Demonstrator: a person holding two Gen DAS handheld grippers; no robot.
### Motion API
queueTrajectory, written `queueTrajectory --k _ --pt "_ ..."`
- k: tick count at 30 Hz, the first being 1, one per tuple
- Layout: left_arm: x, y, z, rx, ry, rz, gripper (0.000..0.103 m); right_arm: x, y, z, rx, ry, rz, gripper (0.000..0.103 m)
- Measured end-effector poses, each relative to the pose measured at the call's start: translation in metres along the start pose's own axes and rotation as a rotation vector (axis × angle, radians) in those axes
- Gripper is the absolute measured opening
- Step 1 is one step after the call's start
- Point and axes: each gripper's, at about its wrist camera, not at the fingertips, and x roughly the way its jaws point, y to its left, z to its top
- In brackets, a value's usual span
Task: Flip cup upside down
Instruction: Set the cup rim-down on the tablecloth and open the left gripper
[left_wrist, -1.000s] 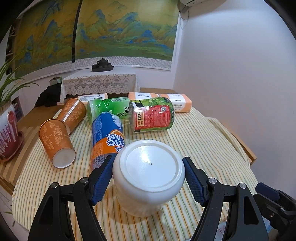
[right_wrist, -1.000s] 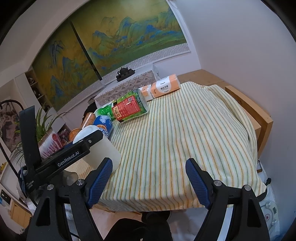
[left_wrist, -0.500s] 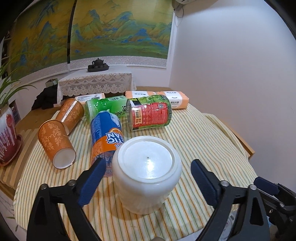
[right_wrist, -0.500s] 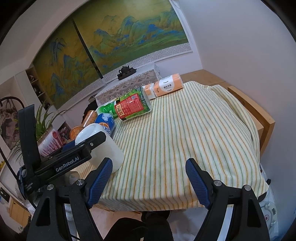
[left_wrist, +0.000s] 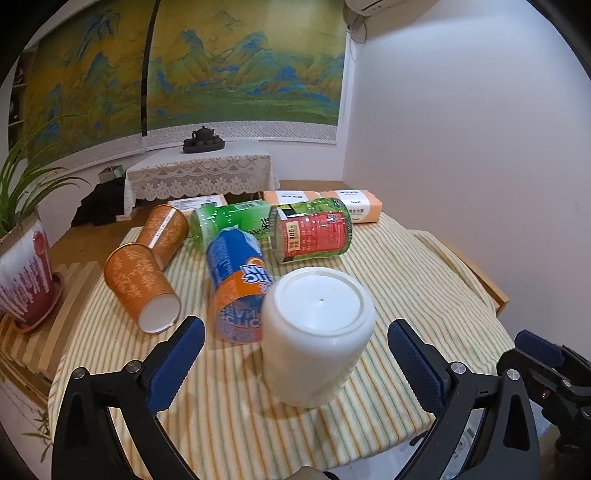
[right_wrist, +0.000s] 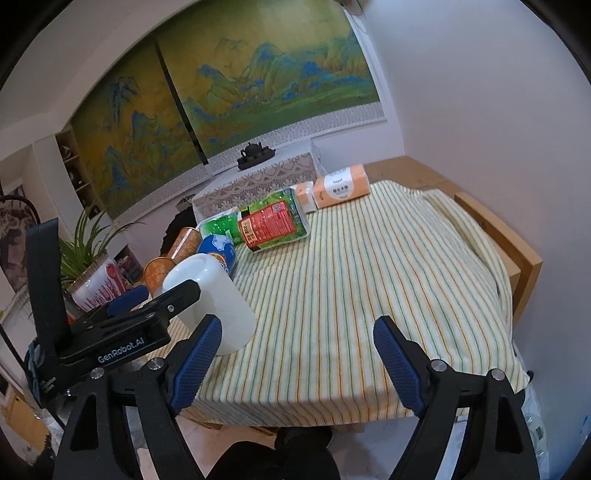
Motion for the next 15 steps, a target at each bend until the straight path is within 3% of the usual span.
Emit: queueTrajectory --k 7,15 --pt "-0.035 0.012 -0.01 -0.003 -0.027 0.008 0.101 -0.013 0.023 -0.002 -0.075 -0.07 -0.047 0.086" --pt "-0.085 0.031 -0.032 -0.022 -0.049 0.075 0.101 -0.033 0.06 -0.012 -0.168 -0.163 -0.067 0.092"
